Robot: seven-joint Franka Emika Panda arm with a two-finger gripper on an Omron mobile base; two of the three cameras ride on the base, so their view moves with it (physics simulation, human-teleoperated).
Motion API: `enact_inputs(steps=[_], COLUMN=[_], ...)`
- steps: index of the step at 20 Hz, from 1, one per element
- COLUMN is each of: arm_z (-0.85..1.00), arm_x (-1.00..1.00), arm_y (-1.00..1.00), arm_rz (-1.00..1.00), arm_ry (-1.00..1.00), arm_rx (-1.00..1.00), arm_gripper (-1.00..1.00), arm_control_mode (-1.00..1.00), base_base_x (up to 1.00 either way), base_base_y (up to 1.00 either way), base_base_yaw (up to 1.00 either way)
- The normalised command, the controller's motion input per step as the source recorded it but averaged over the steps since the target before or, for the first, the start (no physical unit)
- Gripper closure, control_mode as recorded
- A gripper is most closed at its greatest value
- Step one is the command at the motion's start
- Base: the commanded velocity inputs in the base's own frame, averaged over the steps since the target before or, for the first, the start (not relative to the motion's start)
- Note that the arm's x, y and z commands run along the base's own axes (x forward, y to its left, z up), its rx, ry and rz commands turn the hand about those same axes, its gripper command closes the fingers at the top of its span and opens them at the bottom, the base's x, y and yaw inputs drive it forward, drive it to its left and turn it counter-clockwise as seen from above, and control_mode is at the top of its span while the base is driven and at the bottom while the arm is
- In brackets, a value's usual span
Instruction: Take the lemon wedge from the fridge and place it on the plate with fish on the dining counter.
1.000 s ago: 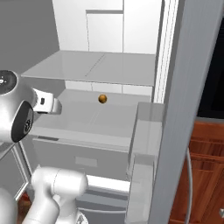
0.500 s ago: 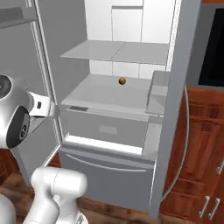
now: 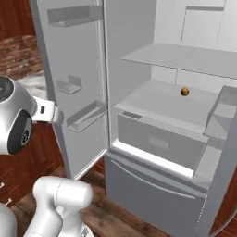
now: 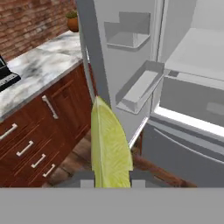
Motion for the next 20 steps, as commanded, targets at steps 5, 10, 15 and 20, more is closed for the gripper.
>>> enact_inputs(steps=[5,10,15,20], arm_z=[0.0,0.0,0.0,0.0], arm_x=[0.0,0.0,0.0,0.0], arm_y=[0.0,0.0,0.0,0.0], arm_rz=[0.0,0.0,0.0,0.0], arm_ry=[0.0,0.0,0.0,0.0], arm_rx=[0.0,0.0,0.0,0.0], arm_gripper=[1.0,1.0,1.0,1.0], arm_control_mode=[1.0,1.0,1.0,1.0], base_base_x=[-0.72,-0.17,0.0,0.0], base_base_y=[0.0,0.0,0.07,0.09], base_base_yaw=[0.75,0.93,0.99,1.0])
